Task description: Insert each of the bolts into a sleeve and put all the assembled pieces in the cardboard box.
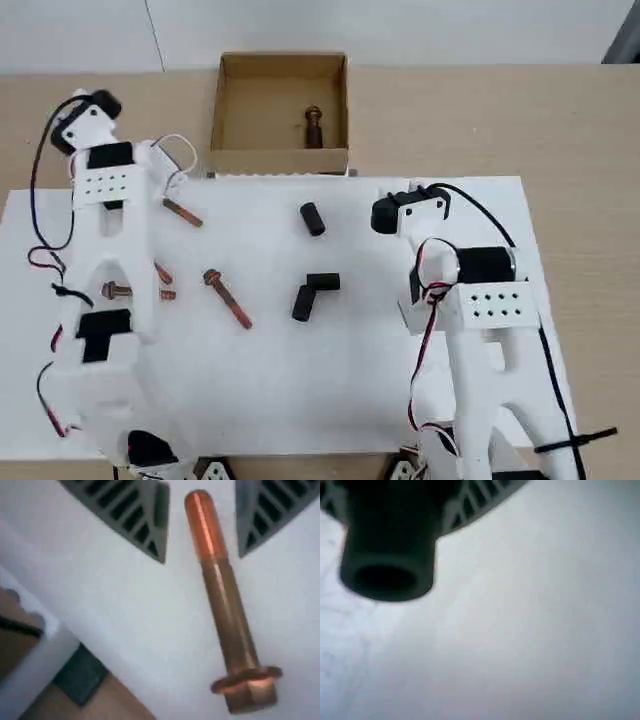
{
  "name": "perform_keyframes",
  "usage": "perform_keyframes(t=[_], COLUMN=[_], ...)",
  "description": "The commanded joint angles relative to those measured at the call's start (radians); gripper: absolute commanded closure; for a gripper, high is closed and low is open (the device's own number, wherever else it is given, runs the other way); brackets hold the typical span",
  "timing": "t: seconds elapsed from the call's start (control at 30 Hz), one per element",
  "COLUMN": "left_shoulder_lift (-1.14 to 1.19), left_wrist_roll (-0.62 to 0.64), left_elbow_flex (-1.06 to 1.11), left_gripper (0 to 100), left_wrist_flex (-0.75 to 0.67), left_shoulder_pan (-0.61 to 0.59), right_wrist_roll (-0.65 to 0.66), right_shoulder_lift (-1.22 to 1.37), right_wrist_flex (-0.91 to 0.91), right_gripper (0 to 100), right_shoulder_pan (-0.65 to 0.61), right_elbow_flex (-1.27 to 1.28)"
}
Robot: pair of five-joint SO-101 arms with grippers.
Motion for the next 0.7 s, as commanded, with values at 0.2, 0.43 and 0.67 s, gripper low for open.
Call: perform_keyframes(t=[0.2,0.43,0.67], left_shoulder_lift=[0.161,0.255,0.310], left_wrist_roll=[0.003,0.003,0.003], left_elbow_flex=[-0.236,-0.315,-0.320], left_gripper=[91,91,91], left_wrist_flex=[0.052,0.055,0.074], left_shoulder_pan=[-0.021,-0.017,-0.020], right_wrist_roll=[0.031,0.031,0.031], right_shoulder_lift=[-0.024,-0.024,-0.024], right_wrist_flex=[-0.015,-0.015,-0.008], right_gripper=[99.5,99.5,99.5], right_shoulder_pan=[0.004,0.004,0.004], right_elbow_flex=[-0.003,-0.003,-0.003])
